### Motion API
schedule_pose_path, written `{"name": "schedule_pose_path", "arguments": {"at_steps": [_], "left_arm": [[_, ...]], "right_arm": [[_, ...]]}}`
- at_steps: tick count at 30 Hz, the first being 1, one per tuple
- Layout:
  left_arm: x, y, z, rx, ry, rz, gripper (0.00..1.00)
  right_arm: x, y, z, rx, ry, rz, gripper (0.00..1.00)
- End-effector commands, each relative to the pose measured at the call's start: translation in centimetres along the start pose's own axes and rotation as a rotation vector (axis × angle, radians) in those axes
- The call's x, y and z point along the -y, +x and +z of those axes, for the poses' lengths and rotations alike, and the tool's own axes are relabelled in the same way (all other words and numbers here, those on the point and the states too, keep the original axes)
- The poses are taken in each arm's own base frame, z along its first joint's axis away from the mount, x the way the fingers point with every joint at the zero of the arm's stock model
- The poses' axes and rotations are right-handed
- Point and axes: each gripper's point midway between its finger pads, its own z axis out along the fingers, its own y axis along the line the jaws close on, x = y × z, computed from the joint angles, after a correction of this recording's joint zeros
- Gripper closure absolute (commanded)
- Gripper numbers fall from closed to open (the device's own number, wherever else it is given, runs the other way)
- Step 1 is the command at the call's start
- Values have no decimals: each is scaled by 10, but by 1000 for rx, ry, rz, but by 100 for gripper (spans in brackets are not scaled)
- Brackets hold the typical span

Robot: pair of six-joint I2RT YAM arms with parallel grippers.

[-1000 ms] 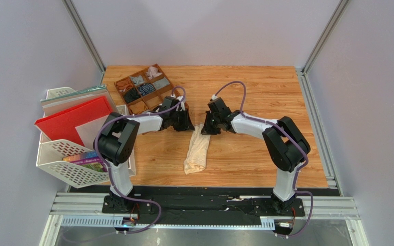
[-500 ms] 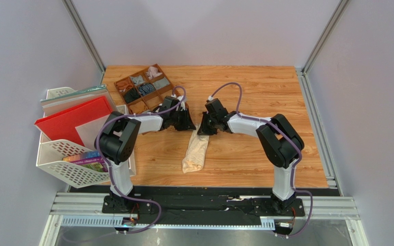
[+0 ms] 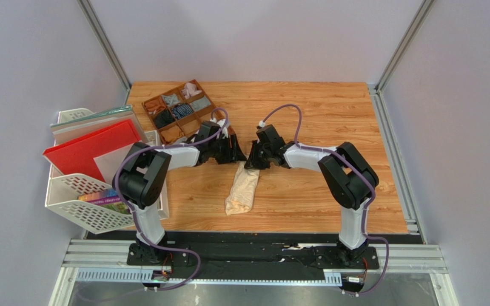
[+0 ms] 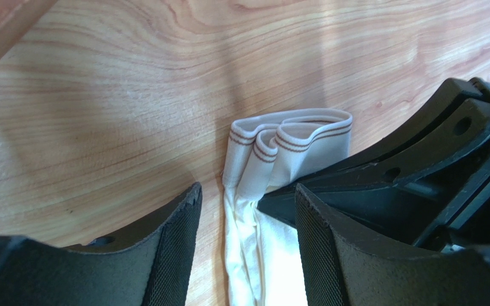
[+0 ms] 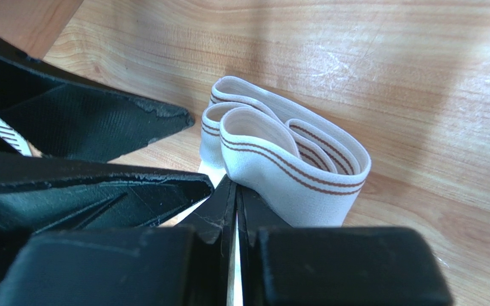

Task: Roll the underwear
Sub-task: Adjust the underwear at the center of the board.

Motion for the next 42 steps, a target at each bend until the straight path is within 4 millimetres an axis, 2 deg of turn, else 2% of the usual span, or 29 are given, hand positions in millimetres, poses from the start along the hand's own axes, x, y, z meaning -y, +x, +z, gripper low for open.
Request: {"name": "schedule_pose_path", "arguments": {"at_steps": [1,6,12,15,21,22,24,25,26,28,29,30,31,33,35,37,42], "left_arm": [[8,-8,7,21,64,-9,38],[16,-15,10,52,106,-10,38],[5,-8,22,-4,72,-11,40],[3,-4,24,-19,78,1,49],[6,1,25,-40,113,28,73],[7,1,24,-41,115,32,82],[7,2,24,-49,119,45,92],[9,1,24,-49,125,53,100],[11,2,25,-57,138,58,100],[12,-1,23,-53,147,84,100],[14,-1,22,-54,152,96,100],[15,-1,21,-57,161,122,100],[18,-1,19,-58,176,139,100],[23,-2,16,-60,206,175,100],[29,-1,15,-68,244,206,100],[33,0,14,-69,276,219,100],[46,-1,12,-57,358,230,100]], "right_arm": [[7,15,-3,-37,7,-24,96],[9,19,-1,-48,11,-26,96],[7,17,-3,-44,9,-30,96],[7,15,-3,-42,8,-29,96],[1,12,-6,-40,-3,-41,96],[0,11,-7,-39,-4,-46,96],[-7,7,-15,-36,-17,-60,86],[-9,5,-19,-34,-22,-68,78],[-14,0,-30,-21,-33,-83,61],[-14,-10,-44,4,-37,-86,50],[-18,-18,-60,33,-49,-98,46],[-8,-27,-69,53,-36,-83,46],[-10,-34,-84,81,-45,-86,43],[5,-44,-97,108,-30,-80,42],[7,-49,-108,117,-54,-85,40],[22,-51,-107,118,-37,-68,40],[36,-44,-90,84,-78,-36,43]]}}
